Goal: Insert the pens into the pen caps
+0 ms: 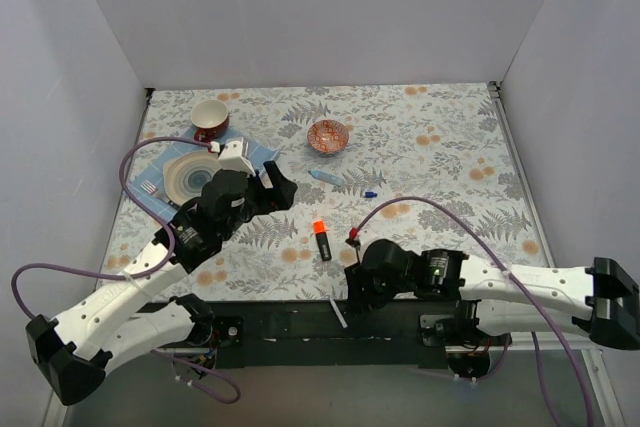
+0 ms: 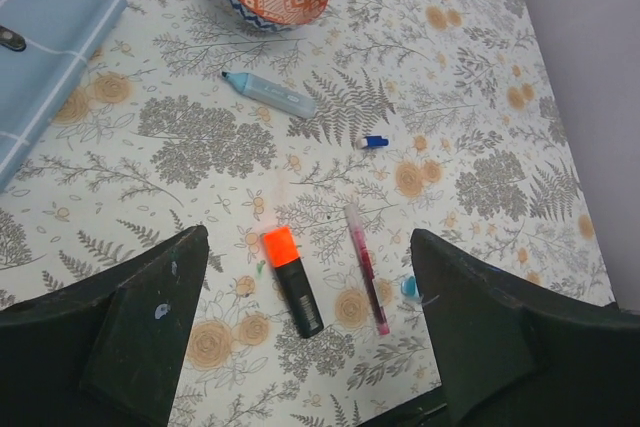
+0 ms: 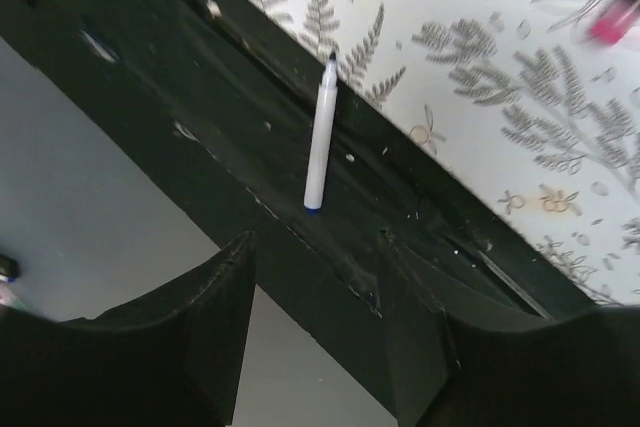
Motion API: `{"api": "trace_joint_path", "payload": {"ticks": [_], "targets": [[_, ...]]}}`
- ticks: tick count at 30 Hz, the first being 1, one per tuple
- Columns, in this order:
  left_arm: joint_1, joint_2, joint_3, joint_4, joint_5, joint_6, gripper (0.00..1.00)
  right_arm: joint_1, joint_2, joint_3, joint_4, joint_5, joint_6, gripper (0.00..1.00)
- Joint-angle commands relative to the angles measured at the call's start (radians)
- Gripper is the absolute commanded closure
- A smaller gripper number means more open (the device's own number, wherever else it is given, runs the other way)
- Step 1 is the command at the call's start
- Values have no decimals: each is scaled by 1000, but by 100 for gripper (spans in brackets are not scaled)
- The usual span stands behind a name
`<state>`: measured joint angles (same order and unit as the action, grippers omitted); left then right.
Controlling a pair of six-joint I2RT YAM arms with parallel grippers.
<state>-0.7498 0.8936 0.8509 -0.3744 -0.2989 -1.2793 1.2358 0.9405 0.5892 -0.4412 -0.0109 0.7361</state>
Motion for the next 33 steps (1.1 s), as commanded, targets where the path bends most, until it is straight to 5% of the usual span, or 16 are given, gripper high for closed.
{"api": "trace_joint_path", "payload": {"ticks": [1,9,29,32,33], "targets": [[4,-38,-30,-70,-54,1,18,140,147,46,19,159,132,42],[4,-146,-68,-106,-66,-17,16,231,342,152,-70,318,163,43],[4,-180,-98,-110,-66,-11,16,264,546,167,75,210,121,59],[4,-188,-105,-100,-52,-12,16,275,577,192,41,224,115,71],[4,-188,-105,-97,-46,-14,16,277,574,195,35,233,117,83]]}}
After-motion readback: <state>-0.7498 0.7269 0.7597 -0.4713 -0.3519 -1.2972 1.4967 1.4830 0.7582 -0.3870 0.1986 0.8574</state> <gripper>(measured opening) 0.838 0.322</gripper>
